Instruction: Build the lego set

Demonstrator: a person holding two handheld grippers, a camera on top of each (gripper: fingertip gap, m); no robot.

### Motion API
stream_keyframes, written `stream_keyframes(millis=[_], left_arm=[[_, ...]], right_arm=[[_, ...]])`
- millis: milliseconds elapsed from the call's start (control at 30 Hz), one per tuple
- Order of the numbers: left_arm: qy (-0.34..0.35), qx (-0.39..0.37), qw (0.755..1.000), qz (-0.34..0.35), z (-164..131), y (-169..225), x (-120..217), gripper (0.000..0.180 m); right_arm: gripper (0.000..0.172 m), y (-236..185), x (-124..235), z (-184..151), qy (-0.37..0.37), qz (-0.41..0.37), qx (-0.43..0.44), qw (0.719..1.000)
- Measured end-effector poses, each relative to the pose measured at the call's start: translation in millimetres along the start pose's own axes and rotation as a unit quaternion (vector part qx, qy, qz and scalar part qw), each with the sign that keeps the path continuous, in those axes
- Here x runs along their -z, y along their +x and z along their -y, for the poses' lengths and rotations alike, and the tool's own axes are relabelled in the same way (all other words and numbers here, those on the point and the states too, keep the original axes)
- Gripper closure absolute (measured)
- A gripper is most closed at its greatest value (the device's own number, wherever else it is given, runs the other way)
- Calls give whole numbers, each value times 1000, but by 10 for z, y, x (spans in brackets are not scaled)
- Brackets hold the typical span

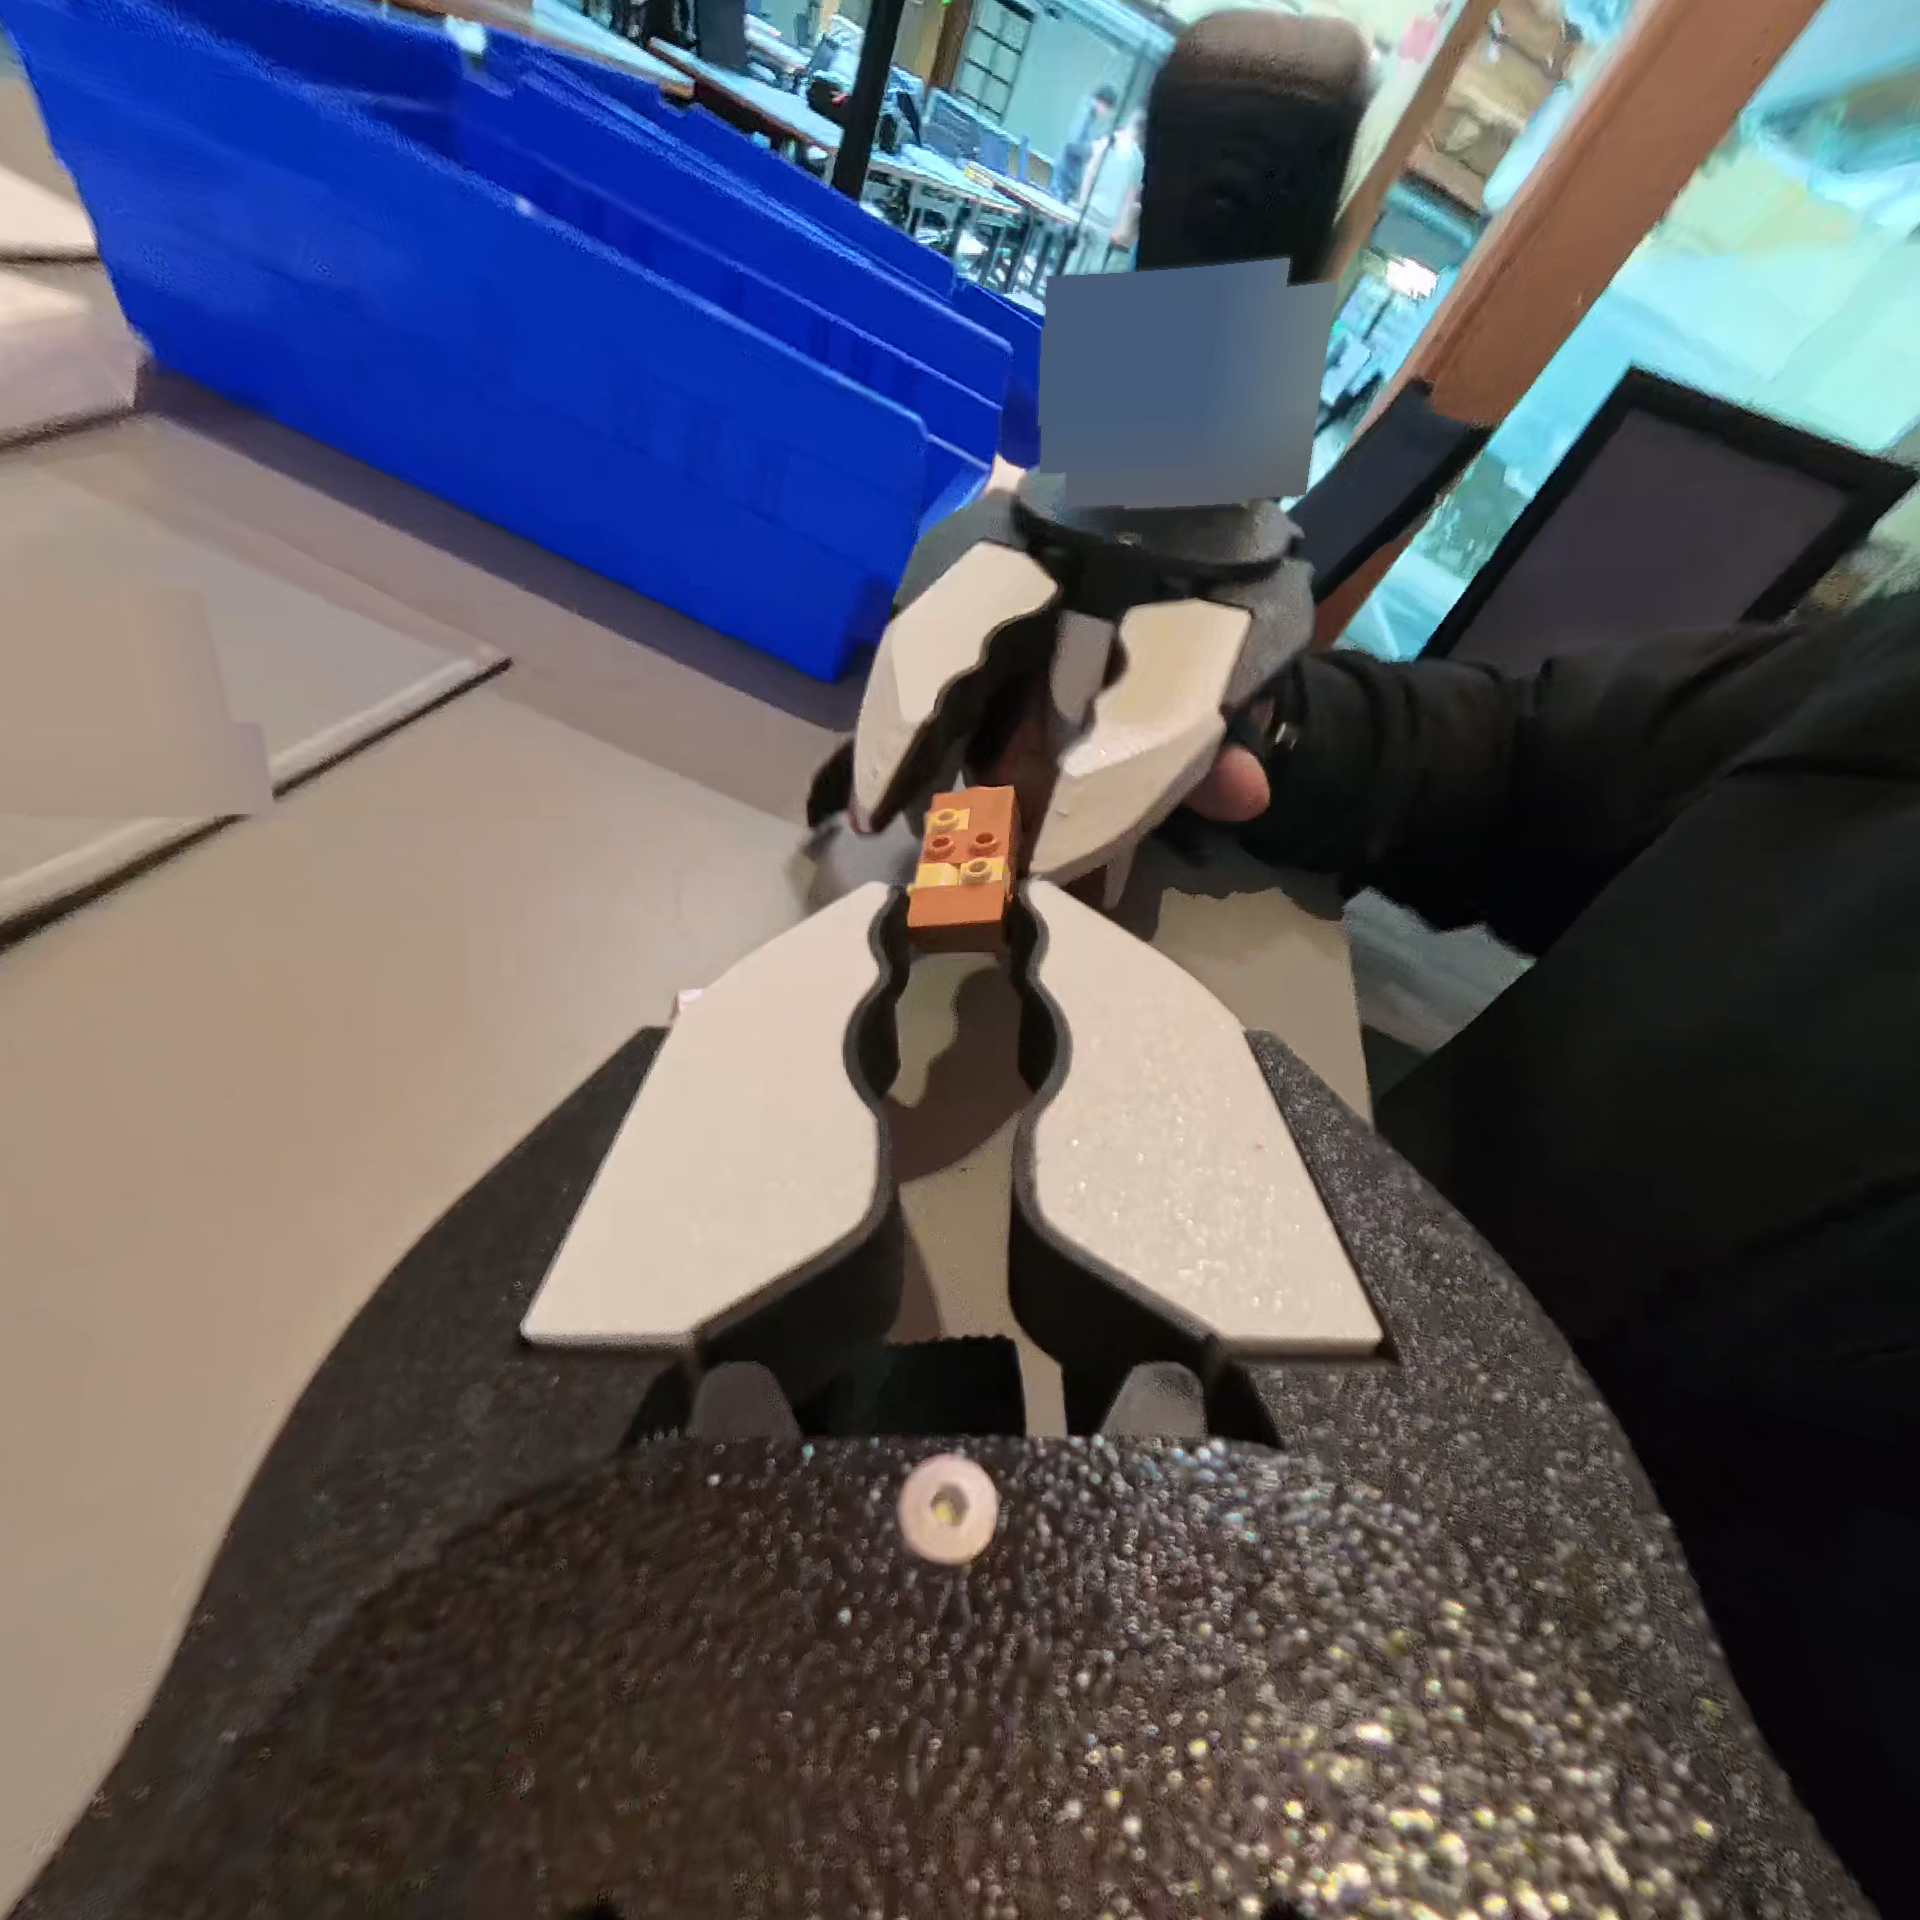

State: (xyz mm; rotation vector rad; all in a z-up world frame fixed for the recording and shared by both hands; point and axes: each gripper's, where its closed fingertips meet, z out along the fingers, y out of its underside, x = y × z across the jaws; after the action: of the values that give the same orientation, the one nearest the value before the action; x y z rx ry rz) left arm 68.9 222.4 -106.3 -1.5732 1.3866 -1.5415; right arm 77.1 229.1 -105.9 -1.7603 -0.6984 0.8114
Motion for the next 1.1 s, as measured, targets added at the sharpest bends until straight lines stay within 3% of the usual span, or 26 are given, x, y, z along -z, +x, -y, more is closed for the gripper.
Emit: stream_keyframes(millis=[133, 233, 400, 500, 700, 867, 967, 1033, 1100], left_arm=[[13, 110, 994, 9, 0, -98, -8, 162], [37, 176, 984, 6, 58, -135, 17, 162], [52, 212, 975, 30, 88, -199, 27, 162], [59, 241, 968, 29, 85, -195, 2, 162], [72, 290, 954, 26, 63, -182, -48, 162], [85, 337, 937, 7, 52, -150, -87, 162], [88, 338, 937, 4, 51, -144, -94, 162], [89, 328, 940, -3, 69, -125, -87, 159], [103, 304, 947, -17, 135, -98, -44, 159]], right_arm=[[131, 134, 85, 25, -4, -115, 183, 976], [131, 106, 94, 40, -13, -174, 315, 933], [131, 41, 47, 77, -20, -250, 459, 852], [132, 67, 20, 63, -34, -286, 511, 810], [132, 149, 0, 27, -64, -324, 559, 761], [146, 183, -9, 4, -86, -351, 606, 709], [147, 185, -6, -2, -86, -350, 600, 714], [154, 192, -1, -8, -77, -335, 553, 759], [155, 180, -6, -29, -63, -292, 466, 833]])
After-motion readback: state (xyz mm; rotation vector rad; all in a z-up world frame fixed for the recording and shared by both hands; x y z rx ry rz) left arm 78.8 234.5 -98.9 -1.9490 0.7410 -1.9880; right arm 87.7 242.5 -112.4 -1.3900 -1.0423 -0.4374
